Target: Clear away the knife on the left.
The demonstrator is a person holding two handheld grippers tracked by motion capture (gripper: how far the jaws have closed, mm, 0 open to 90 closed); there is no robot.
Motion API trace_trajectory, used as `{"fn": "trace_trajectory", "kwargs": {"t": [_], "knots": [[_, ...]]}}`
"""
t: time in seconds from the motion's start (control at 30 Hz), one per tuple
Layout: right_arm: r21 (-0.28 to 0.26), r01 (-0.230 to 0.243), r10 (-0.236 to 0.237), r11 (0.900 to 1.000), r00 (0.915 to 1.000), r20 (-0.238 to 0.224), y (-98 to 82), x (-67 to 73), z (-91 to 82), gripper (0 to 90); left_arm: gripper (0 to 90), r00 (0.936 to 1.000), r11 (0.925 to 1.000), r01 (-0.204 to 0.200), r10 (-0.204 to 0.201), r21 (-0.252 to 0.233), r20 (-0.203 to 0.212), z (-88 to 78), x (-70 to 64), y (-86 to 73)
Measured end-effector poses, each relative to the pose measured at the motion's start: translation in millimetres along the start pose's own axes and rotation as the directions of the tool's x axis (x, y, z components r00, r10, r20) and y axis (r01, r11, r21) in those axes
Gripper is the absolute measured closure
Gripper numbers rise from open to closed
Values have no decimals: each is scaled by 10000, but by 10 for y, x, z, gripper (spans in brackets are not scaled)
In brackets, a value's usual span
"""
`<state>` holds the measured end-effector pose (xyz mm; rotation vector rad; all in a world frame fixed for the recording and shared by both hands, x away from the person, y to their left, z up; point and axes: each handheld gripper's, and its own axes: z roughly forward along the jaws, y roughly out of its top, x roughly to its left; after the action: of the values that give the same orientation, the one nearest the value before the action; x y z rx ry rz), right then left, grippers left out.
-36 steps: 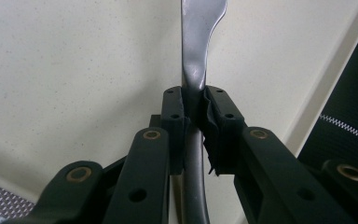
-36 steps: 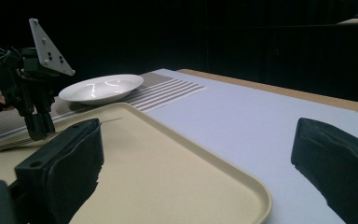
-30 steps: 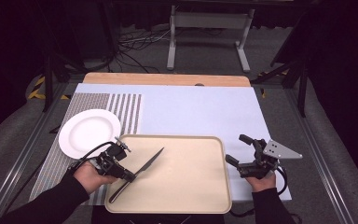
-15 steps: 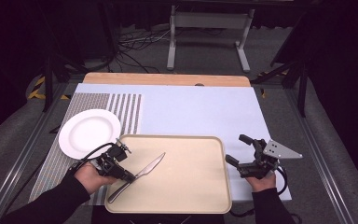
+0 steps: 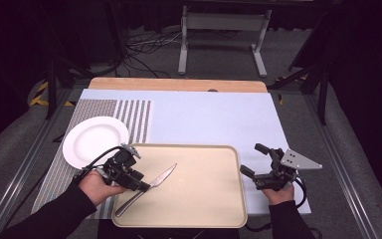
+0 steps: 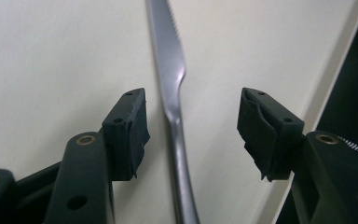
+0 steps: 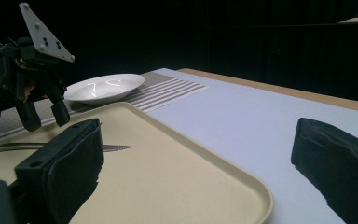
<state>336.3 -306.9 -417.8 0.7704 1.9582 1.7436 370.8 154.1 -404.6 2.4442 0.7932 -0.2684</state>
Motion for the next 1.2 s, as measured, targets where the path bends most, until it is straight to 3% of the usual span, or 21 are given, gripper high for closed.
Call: {"fn": "trace_trajectory", "kwargs": {"t": [0.03,0.07,0.1,0.13,0.27,0.37,0.43,0.57,0.77,0.93,1.0,1.1,1.2], "knots": [[-2,15,-15,10000,10000,-4,0,-1,-2,28,412,9997,9997,-230,229,-129,-79,-3,-24,12],[2,-3,3,10000,10000,1,0,-1,-3,28,480,9965,9961,-819,812,-339,-215,5,-96,51],[0,-1,1,10000,10000,-1,0,-1,-3,28,482,9930,9927,-1138,1124,-390,-349,10,-121,66],[-4,18,-18,10000,10000,-9,0,-1,-2,28,481,9930,9927,-1138,1124,-390,-349,10,-121,66],[11,7,-7,10000,10000,-23,0,-1,-2,28,470,9833,9829,-1711,1660,-675,-745,90,-216,185],[-10,4,-4,10000,10000,-9,0,-4,-7,28,460,9768,9790,-1959,1897,-569,-999,165,-240,256],[-8,15,-15,10000,10000,-27,0,-5,-8,28,478,9742,9778,-2062,2015,-381,-1013,226,-239,302],[30,-18,19,10000,10000,-66,-2,-6,-6,28,618,9652,9726,-2319,2281,-158,-1281,330,-240,370],[52,-69,70,10000,9999,-82,-5,-9,-5,28,813,9628,9724,-2329,2322,106,-1381,453,-223,432],[61,-79,80,10000,9999,-141,-7,-14,-2,28,895,9629,9732,-2280,2301,309,-1410,556,-188,470],[65,-85,86,9999,9998,-158,-8,-17,-2,28,897,9631,9729,-2278,2312,404,-1377,582,-177,475],[107,-119,121,9999,9998,-168,-10,-16,-1,28,899,9563,9682,-2452,2499,487,-1521,622,-169,477],[103,-120,122,9999,9998,-184,-14,-21,4,29,900,9574,9700,-2374,2429,530,-1563,638,-171,475]]}}
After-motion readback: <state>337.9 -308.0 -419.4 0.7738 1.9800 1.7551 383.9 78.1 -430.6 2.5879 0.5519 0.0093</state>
